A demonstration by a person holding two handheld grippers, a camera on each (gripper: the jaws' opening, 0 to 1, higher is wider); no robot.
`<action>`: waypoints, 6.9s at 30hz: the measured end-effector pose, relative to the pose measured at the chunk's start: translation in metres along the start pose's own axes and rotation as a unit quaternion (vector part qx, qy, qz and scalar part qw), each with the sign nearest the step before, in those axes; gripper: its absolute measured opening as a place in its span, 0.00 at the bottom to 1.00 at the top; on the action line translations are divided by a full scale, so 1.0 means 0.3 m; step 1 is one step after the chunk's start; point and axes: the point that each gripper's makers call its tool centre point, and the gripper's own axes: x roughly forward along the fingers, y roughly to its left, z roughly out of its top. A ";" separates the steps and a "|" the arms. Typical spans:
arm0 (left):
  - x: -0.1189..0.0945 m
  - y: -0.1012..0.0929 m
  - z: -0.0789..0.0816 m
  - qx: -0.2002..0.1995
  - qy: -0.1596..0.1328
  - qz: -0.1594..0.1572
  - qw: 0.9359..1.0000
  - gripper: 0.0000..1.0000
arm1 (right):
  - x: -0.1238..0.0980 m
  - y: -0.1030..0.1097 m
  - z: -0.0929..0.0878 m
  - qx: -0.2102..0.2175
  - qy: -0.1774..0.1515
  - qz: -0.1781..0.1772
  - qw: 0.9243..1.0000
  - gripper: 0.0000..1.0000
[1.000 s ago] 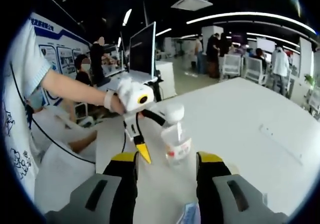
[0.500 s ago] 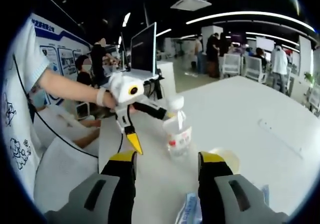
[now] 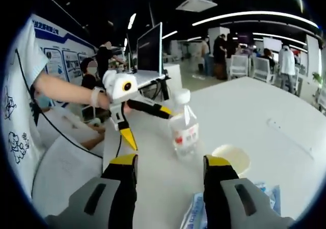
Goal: Arrange the tabletop items into an orderly group along one side of the table until the central work area is clear of visible clutter.
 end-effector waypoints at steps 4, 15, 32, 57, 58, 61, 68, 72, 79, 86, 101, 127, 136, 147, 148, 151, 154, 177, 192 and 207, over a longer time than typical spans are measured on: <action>-0.010 -0.020 -0.007 -0.002 0.001 0.000 1.000 0.78 | 0.024 -0.013 -0.011 -0.003 0.007 0.006 1.000 0.50; -0.045 -0.040 -0.023 -0.019 -0.007 0.016 1.000 0.78 | 0.146 -0.080 0.051 -0.036 0.003 0.034 0.999 0.51; -0.068 -0.067 -0.055 -0.042 -0.006 0.024 0.999 0.78 | 0.279 -0.118 0.072 -0.074 0.012 0.074 0.994 0.51; -0.063 -0.082 -0.119 -0.067 -0.004 0.028 0.997 0.75 | 0.378 -0.129 0.057 -0.095 0.009 0.124 0.988 0.44; -0.061 -0.082 -0.121 -0.069 -0.004 0.026 0.997 0.75 | 0.380 -0.132 0.055 -0.094 0.011 0.121 0.988 0.44; -0.056 -0.081 -0.127 -0.069 -0.002 0.024 0.997 0.75 | 0.385 -0.128 0.056 -0.097 0.010 0.122 0.988 0.43; -0.049 -0.077 -0.131 -0.071 -0.001 0.022 0.997 0.74 | 0.394 -0.121 0.056 -0.101 0.006 0.127 0.987 0.40; -0.048 -0.074 -0.133 -0.073 0.000 0.020 0.997 0.74 | 0.397 -0.117 0.056 -0.105 0.003 0.132 0.986 0.38; -0.047 -0.076 -0.139 -0.076 0.001 0.019 0.997 0.73 | 0.397 -0.115 0.056 -0.104 -0.005 0.132 0.986 0.37; -0.048 -0.074 -0.140 -0.077 0.001 0.019 0.997 0.73 | 0.396 -0.116 0.061 -0.100 -0.010 0.131 0.986 0.36; -0.046 -0.066 -0.141 -0.081 -0.001 0.021 0.996 0.72 | 0.393 -0.131 0.066 -0.093 -0.029 0.115 0.989 0.35; -0.008 -0.069 -0.121 -0.081 -0.005 0.009 0.997 0.72 | 0.314 -0.247 0.079 -0.076 -0.045 0.056 0.994 0.35; -0.005 -0.071 -0.121 -0.080 -0.002 0.006 0.997 0.71 | 0.310 -0.227 0.078 -0.081 -0.047 0.060 0.994 0.35; -0.010 -0.076 -0.125 -0.083 0.000 0.006 0.996 0.71 | 0.311 -0.231 0.067 -0.086 -0.045 0.058 0.994 0.36; -0.010 -0.076 -0.127 -0.083 0.002 0.006 0.997 0.71 | 0.312 -0.233 0.067 -0.085 -0.045 0.057 0.994 0.36; -0.010 -0.078 -0.124 -0.083 0.000 0.005 0.997 0.71 | 0.312 -0.233 0.065 -0.084 -0.044 0.057 0.994 0.36; -0.011 -0.078 -0.122 -0.083 0.000 0.005 0.997 0.71 | 0.312 -0.225 0.065 -0.086 -0.045 0.059 0.994 0.36; -0.006 -0.088 -0.124 -0.083 0.000 0.003 0.997 0.70 | 0.307 -0.220 0.040 -0.075 -0.049 0.062 0.994 0.37; -0.004 -0.094 -0.116 -0.083 -0.001 0.004 0.997 0.70 | 0.295 -0.212 0.047 -0.072 -0.057 0.059 0.994 0.41; 0.013 -0.108 -0.080 -0.077 -0.007 0.000 0.997 0.70 | 0.202 -0.205 0.038 -0.060 -0.050 0.048 0.996 0.46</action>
